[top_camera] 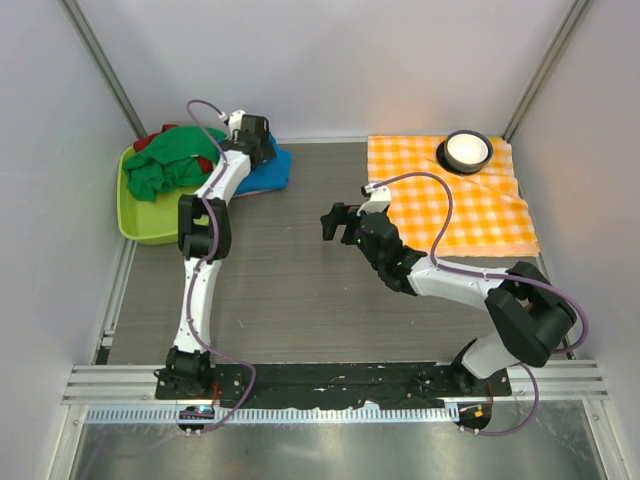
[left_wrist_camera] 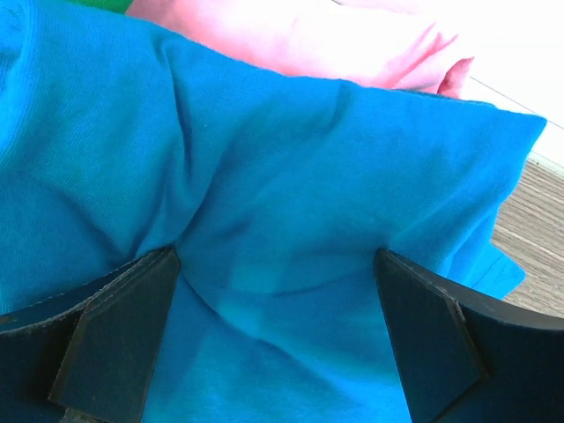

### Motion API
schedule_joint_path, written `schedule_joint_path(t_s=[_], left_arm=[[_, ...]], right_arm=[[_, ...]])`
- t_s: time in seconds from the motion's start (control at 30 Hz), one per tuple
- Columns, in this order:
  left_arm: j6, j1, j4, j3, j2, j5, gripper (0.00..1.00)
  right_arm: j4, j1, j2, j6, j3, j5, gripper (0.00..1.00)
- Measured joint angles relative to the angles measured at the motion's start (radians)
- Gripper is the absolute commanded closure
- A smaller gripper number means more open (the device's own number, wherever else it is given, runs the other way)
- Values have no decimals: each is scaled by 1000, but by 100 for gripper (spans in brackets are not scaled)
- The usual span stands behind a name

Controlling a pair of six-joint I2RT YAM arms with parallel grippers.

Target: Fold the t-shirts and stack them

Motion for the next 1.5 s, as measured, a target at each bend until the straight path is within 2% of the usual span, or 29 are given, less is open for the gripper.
schedule_joint_path(t_s=[0.37, 0.6, 0.77, 1.13, 1.27, 1.5], left_arm=[[-13, -12, -51, 34, 10, 50, 1], [-3, -79, -59, 29, 10, 34, 1], [-11, -135, -101, 98, 43, 43, 1], [-32, -193, -95, 114, 48, 86, 0], [-29, -196, -94, 64, 6, 107, 0], [1, -190, -175, -5, -112, 124, 0]], right_arm=[[-24, 0, -64, 39, -2, 7, 0], [-50, 0, -104, 49, -16, 8, 0], [-69, 0, -145, 49, -23, 13, 0], [-102, 2, -176, 49, -34, 36, 0], [-170, 2, -139, 42, -5, 89, 0], [-384, 2, 64, 24, 219, 181, 0]])
